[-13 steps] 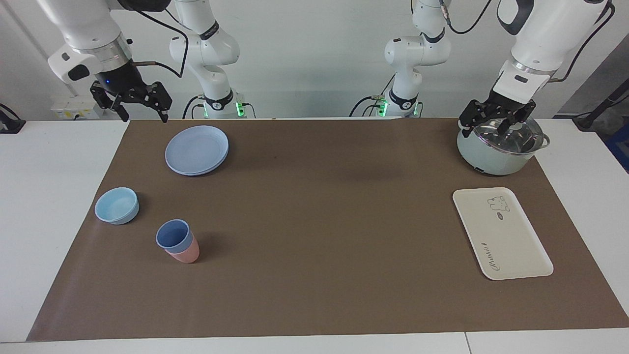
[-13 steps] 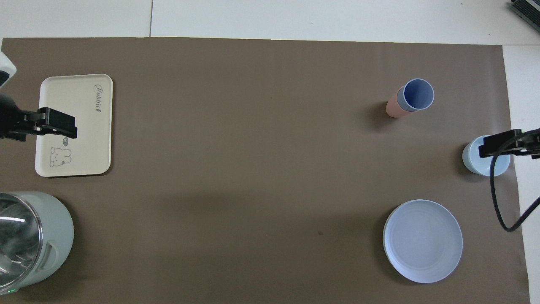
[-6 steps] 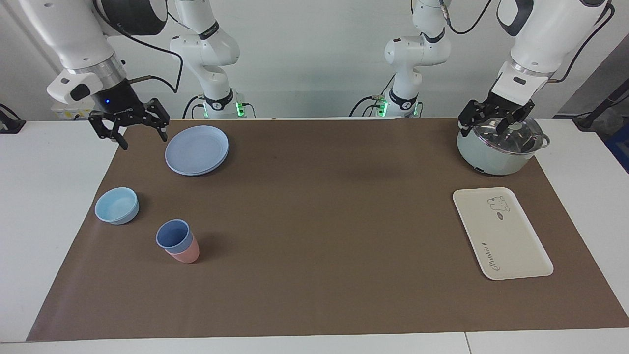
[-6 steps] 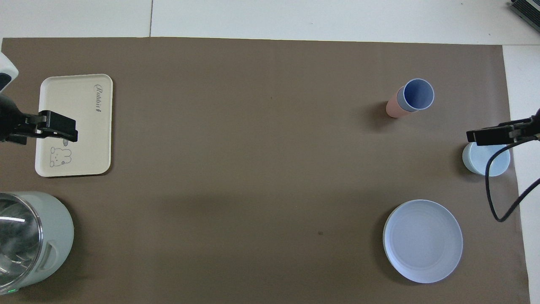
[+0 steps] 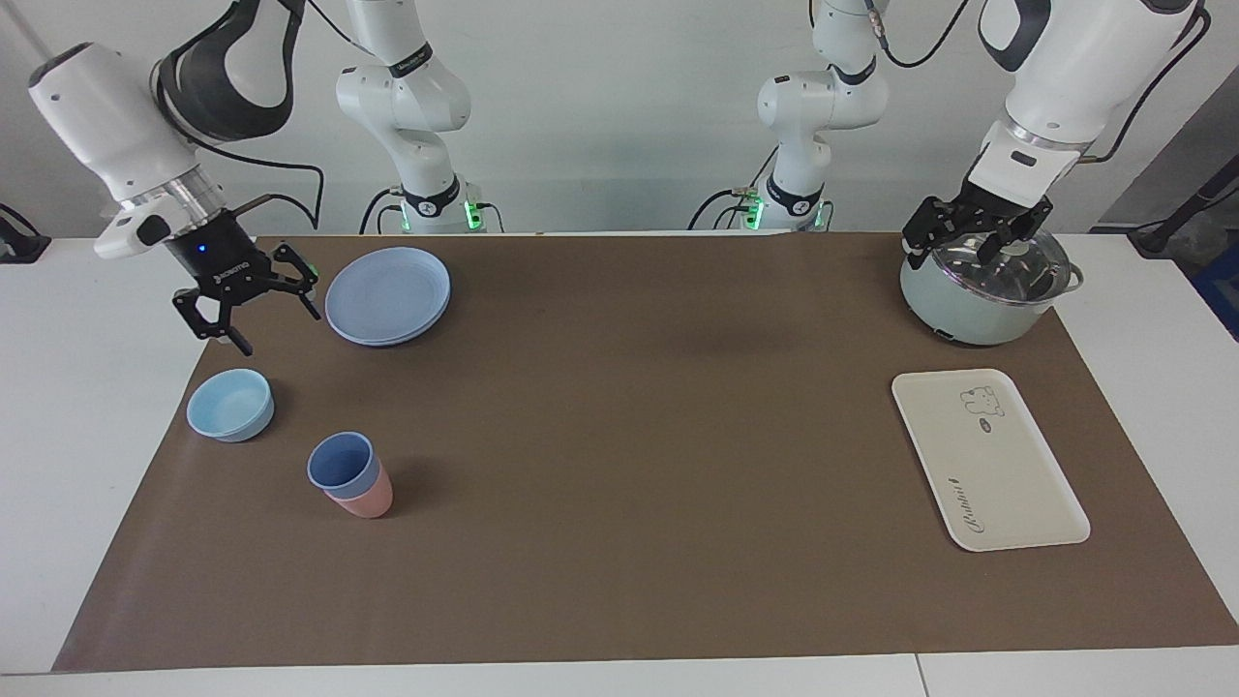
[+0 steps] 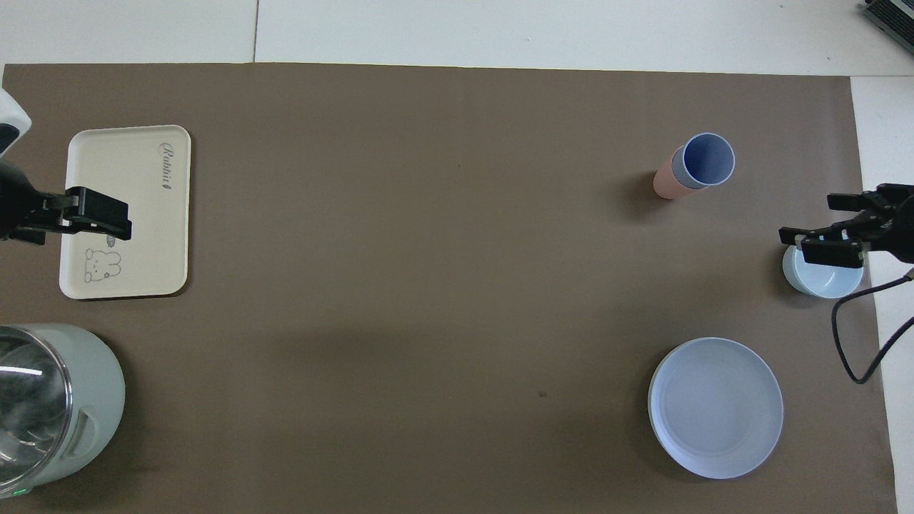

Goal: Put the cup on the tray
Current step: 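Move the right gripper toward the blue cup nested in the pink cup, then lift the blue cup with the right gripper while the left gripper reaches over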

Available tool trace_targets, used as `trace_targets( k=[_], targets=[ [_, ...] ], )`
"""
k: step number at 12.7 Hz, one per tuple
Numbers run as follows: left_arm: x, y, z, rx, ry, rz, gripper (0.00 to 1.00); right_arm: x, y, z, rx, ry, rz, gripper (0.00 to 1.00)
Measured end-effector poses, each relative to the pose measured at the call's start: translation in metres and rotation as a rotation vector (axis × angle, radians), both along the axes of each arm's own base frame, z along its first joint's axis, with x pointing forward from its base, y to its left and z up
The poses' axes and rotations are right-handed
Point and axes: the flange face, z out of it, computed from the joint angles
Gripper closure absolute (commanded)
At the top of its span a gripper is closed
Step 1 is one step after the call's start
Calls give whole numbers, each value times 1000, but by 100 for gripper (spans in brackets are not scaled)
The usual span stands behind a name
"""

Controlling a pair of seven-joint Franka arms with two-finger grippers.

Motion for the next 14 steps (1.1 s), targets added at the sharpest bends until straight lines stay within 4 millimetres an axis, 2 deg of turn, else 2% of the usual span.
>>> trace_targets(
  k=[3, 6, 14],
  targets=[
    [0, 0, 0, 0, 0, 0, 0, 11, -30, -58, 104, -111, 95, 0],
    [0, 0, 0, 0, 0, 0, 0, 25, -34, -111, 182, -219, 144, 0],
    [0, 0, 0, 0, 0, 0, 0, 35, -33, -194, 289, -405, 160, 0]
  ],
)
